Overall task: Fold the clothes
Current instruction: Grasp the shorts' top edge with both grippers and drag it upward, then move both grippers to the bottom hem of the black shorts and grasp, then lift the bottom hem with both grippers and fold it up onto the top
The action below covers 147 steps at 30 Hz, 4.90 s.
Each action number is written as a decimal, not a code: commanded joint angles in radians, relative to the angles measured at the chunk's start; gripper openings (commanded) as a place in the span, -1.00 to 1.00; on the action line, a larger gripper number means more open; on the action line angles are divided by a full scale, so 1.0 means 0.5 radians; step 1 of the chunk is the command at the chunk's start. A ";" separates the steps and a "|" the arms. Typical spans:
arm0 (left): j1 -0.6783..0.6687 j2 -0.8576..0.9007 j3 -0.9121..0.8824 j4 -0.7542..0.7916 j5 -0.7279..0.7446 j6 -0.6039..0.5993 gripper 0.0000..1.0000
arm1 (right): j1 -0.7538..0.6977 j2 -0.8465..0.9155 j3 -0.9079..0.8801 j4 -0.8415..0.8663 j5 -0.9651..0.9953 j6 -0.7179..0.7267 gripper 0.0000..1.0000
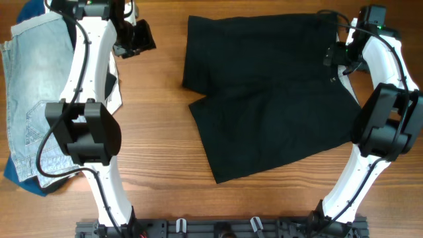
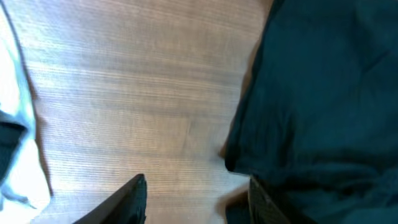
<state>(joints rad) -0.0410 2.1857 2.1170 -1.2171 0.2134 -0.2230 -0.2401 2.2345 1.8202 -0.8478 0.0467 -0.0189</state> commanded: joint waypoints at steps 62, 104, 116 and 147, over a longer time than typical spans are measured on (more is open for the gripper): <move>-0.045 -0.500 -0.726 -0.183 -0.204 0.493 1.00 | 0.351 -1.026 0.040 -0.449 -0.655 0.201 0.99; -0.827 -1.592 -2.950 0.552 -0.465 -2.322 0.60 | 0.731 -1.453 -1.241 -0.449 -0.279 1.015 0.99; -0.827 -1.592 -3.225 0.935 -0.615 -2.510 0.33 | 0.836 -1.453 -1.543 -0.259 -0.388 0.980 0.99; -0.826 -1.592 -3.225 0.932 -0.737 -2.495 -0.92 | 0.858 -1.332 -2.203 0.238 -0.134 1.511 0.63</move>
<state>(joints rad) -0.4583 1.3544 0.5568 -0.7212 -0.0811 -1.4609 0.1886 1.5345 0.7265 -0.7376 -0.1284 0.6937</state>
